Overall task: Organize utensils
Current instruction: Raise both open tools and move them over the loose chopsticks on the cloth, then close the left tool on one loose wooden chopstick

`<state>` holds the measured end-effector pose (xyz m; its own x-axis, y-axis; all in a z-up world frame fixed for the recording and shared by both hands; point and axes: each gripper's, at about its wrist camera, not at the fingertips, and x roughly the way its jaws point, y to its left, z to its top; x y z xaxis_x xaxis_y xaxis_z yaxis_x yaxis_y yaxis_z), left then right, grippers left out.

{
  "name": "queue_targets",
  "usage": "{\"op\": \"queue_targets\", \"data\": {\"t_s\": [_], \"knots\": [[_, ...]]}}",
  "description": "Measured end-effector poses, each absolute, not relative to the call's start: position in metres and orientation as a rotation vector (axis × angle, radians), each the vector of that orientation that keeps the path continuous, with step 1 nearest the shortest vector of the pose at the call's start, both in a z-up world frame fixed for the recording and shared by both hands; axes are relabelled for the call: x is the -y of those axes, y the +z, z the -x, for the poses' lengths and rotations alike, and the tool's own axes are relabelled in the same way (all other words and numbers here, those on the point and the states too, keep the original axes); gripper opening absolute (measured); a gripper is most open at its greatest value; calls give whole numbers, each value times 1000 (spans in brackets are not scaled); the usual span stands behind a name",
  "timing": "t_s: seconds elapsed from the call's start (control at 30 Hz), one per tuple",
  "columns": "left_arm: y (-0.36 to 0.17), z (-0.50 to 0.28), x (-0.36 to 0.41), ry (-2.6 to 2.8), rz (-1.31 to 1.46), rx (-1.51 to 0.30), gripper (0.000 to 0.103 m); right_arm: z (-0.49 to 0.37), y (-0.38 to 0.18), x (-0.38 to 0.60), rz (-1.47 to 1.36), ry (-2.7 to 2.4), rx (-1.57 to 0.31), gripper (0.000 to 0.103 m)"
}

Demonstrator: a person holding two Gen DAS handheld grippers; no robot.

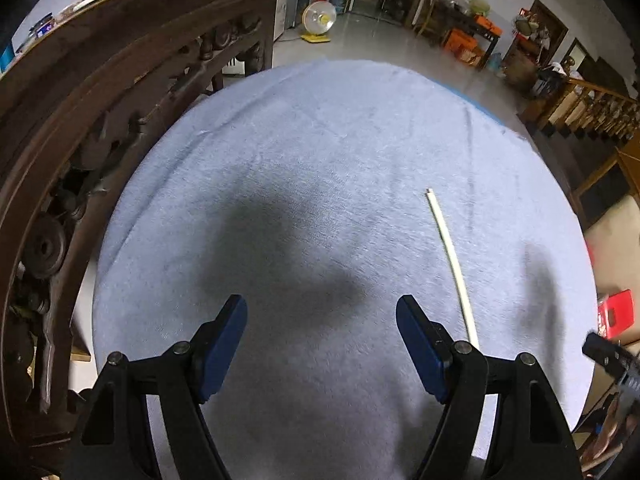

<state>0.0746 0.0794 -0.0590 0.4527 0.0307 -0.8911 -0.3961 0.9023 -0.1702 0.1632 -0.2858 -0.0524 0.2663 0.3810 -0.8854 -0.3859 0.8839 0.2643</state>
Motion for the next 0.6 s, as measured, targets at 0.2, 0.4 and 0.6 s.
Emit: {"op": "queue_targets", "data": {"t_s": [0.2, 0.4, 0.6], "knots": [[-76, -134, -73, 283, 347, -1159, 77, -215, -76, 229, 68, 550, -1272, 78], [-99, -206, -48, 231, 333, -1284, 77, -218, -83, 243, -26, 538, -1245, 78], [-113, -234, -34, 242, 317, -1335, 77, -218, -98, 267, -84, 536, -1266, 78]]}}
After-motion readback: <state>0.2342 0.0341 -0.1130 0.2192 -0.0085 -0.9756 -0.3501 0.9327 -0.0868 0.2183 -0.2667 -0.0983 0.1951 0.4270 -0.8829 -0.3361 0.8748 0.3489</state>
